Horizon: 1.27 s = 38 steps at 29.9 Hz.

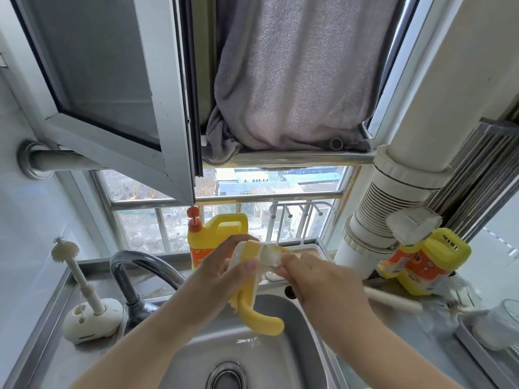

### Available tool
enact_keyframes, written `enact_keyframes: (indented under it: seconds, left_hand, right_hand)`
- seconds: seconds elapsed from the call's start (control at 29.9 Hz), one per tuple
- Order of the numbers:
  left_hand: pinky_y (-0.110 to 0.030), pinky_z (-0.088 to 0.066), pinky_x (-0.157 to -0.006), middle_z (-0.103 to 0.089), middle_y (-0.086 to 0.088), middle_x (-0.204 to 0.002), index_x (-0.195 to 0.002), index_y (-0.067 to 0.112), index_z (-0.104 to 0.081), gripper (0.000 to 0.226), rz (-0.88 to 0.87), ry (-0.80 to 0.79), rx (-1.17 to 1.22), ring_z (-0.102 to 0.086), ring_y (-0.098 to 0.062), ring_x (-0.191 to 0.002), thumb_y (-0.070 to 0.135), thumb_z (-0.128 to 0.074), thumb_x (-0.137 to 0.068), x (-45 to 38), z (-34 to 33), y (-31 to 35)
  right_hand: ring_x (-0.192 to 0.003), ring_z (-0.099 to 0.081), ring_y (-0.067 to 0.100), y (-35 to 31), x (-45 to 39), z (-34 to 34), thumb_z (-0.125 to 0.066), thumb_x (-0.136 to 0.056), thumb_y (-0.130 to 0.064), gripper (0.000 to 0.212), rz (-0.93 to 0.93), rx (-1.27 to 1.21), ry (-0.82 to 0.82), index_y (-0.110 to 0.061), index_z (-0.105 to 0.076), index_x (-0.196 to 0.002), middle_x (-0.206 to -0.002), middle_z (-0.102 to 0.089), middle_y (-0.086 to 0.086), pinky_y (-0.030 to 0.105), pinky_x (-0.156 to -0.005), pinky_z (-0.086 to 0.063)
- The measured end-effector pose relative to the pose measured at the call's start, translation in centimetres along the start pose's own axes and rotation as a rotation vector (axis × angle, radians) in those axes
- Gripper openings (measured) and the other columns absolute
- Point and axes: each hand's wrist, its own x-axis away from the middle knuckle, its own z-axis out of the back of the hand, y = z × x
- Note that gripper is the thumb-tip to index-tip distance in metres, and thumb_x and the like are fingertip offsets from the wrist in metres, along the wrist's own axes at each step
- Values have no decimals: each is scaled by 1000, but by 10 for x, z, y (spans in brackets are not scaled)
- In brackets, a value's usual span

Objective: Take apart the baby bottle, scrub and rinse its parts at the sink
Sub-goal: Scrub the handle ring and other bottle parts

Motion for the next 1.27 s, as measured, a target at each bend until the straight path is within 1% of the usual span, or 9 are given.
enact_keyframes:
  seconds: [0.1, 0.23, 0.37, 0.43, 0.67, 0.9, 1.04, 1.14, 1.27]
  left_hand:
    - [-20, -50, -61, -66, -2, -87, -104, 44, -58, 45, -42, 24, -22, -61, -11, -73, 58, -59, -61, 1, 1, -2]
    - [-19, -48, -64, -62, -3, -97, -116, 48, -49, 51, -97, -99, -115, -60, -9, -75, 49, -62, -67, 9, 6, -16]
    - [-18, -48, -85, -55, 21, -117, -130, 54, -28, 81, -54, -217, -154, -58, -3, -109, 65, -72, -63, 14, 9, -20]
    - [-25, -50, -86, -54, 22, -118, -131, 57, -23, 84, -27, -260, -140, -59, -9, -111, 48, -78, -68, 12, 11, -19]
    - [-27, -54, -77, -60, 10, -100, -118, 65, -32, 96, 83, -284, -108, -65, -5, -88, -3, -78, -68, 10, 10, 1]
    - [-41, -57, -74, -63, -10, -106, -102, 49, -61, 39, 260, -135, 177, -68, -29, -86, 39, -78, -69, 7, -1, 8]
    - [-42, -56, -66, -65, -12, -104, -101, 41, -66, 32, 321, -109, 245, -66, -31, -82, 37, -76, -71, 6, -3, 0]
    - [-37, -54, -64, -65, -6, -99, -106, 38, -65, 49, 304, -188, 298, -63, -24, -80, 38, -81, -59, 5, 2, 2]
    - [-34, -52, -64, -67, 3, -89, -105, 37, -64, 53, 209, -150, 221, -64, -18, -80, 43, -77, -54, 0, 3, 4]
  right_hand:
    - [-66, -53, 14, -14, 5, -2, -36, -98, -39, 26, -181, -481, -342, -26, -58, -92, -71, -57, -5, 28, -61, -41]
    - [-44, -40, 4, -12, 9, 11, -39, -97, -45, 33, -321, -971, -790, -28, -65, -87, -51, -47, -11, 17, -47, -36]
    - [-38, -26, 4, -8, 8, 23, -36, -100, -38, 35, -572, -1439, -836, -17, -58, -83, -48, -33, -8, 13, -35, -22]
    - [-39, -24, 5, -11, 9, 21, -36, -99, -39, 36, -575, -1505, -853, -19, -58, -79, -50, -31, -7, 12, -35, -20]
    - [-41, -28, 6, -10, 7, 24, -37, -99, -42, 36, -501, -1292, -882, -21, -61, -82, -50, -35, -9, 15, -38, -23]
    - [-40, -38, 3, -11, 6, 15, -39, -98, -43, 35, -485, -1064, -799, -27, -62, -77, -50, -42, -12, 17, -41, -29]
    - [-55, -54, 12, -5, 6, 7, -40, -96, -38, 29, -60, -173, -313, -21, -59, -82, -65, -54, -4, 27, -50, -39]
    - [-42, -48, 20, 2, 3, 6, -45, -89, -32, 27, 115, 114, 29, -18, -61, -73, -54, -48, -2, 25, -38, -30]
    - [-61, -56, 22, -12, 1, 1, -32, -97, -44, 29, -67, -70, -214, -23, -41, -79, -66, -54, 0, 30, -49, -35]
